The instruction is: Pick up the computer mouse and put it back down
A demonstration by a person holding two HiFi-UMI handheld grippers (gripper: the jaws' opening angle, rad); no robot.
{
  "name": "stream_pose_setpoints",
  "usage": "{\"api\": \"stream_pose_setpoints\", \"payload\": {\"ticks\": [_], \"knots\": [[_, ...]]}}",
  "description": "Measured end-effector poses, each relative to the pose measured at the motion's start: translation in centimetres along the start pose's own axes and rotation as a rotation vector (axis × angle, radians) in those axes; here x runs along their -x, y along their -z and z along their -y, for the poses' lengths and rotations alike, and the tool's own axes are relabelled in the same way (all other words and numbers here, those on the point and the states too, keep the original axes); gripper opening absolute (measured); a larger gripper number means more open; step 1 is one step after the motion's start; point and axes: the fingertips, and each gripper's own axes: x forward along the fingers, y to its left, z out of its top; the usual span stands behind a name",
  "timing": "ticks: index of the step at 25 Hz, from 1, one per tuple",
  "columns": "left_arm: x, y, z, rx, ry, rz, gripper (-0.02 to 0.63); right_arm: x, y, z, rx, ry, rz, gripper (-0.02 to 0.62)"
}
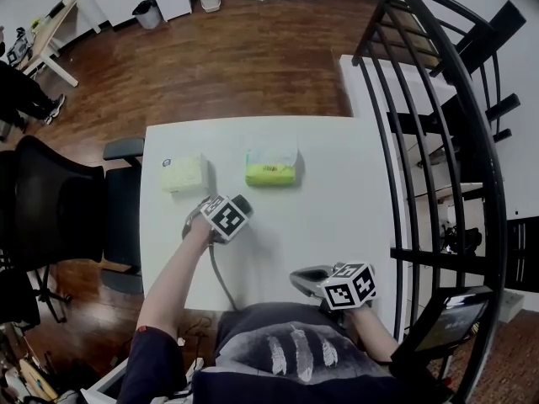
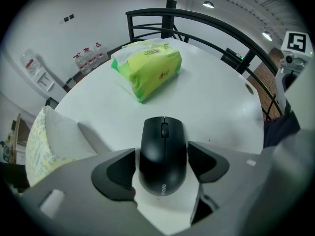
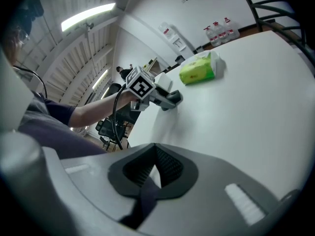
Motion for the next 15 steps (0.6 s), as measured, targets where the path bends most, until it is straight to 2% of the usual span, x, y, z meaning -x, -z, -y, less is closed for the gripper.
{"api": "stream_pose_setpoints", "payload": {"ticks": [1,2,10,15], "knots": [[0.1,0.0,0.1,-0.004,-0.001,-0.001,0.319,0.1,0.1,0.0,-0.002,0.004,0.003,0.003],[0.1,-0.1,0.1,-0.006,-0.001,-0.002,0.31,0.3,0.2,0.0,-0.004,0.008,0.006,0.003],[0.5,0.3,-0.1,0.016,0.009,-0.006,0.304,0.2,0.0,-0.4,0.006,0.027,0.027,0.003],[3.1,0.1,-0.9,0.034,-0.064,0.024,0.304,0.7,0.0,-0.9,0.008,0.031,0.034,0.003]]}}
